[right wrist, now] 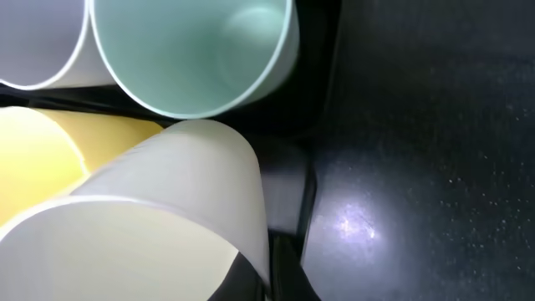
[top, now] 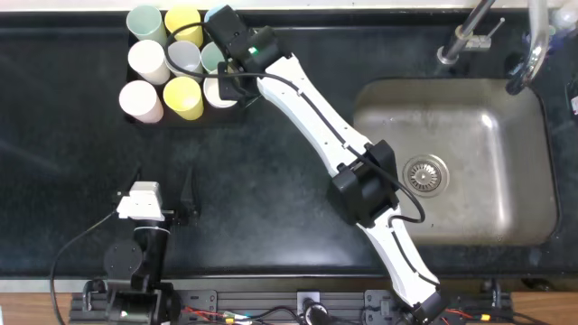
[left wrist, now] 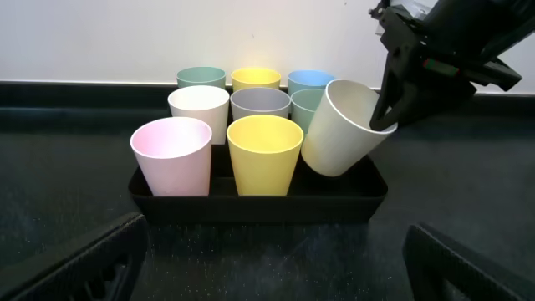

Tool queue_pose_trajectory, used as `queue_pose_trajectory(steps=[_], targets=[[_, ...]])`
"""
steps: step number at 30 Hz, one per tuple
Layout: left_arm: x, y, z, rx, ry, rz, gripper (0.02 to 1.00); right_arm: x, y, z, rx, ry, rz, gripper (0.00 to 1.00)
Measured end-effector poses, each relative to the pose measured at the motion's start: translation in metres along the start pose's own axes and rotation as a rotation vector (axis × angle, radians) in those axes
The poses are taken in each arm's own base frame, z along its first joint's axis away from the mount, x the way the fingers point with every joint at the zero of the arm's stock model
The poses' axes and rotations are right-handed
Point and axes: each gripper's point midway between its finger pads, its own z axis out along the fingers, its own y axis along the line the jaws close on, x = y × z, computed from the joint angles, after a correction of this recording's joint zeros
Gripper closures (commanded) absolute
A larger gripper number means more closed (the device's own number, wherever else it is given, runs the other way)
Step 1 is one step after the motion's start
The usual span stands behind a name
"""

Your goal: Store Cups

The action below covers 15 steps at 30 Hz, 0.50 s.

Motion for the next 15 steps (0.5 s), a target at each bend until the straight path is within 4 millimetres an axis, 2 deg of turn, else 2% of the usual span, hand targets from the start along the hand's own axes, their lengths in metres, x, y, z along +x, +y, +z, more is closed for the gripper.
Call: queue_pose_trajectory(steps=[15], targets=[[0.0,0.0,0.0,0.0,0.0,0.0,0.02,-0.005,0.0018,0.0,-0.004,-0.022,0.027,0.939]])
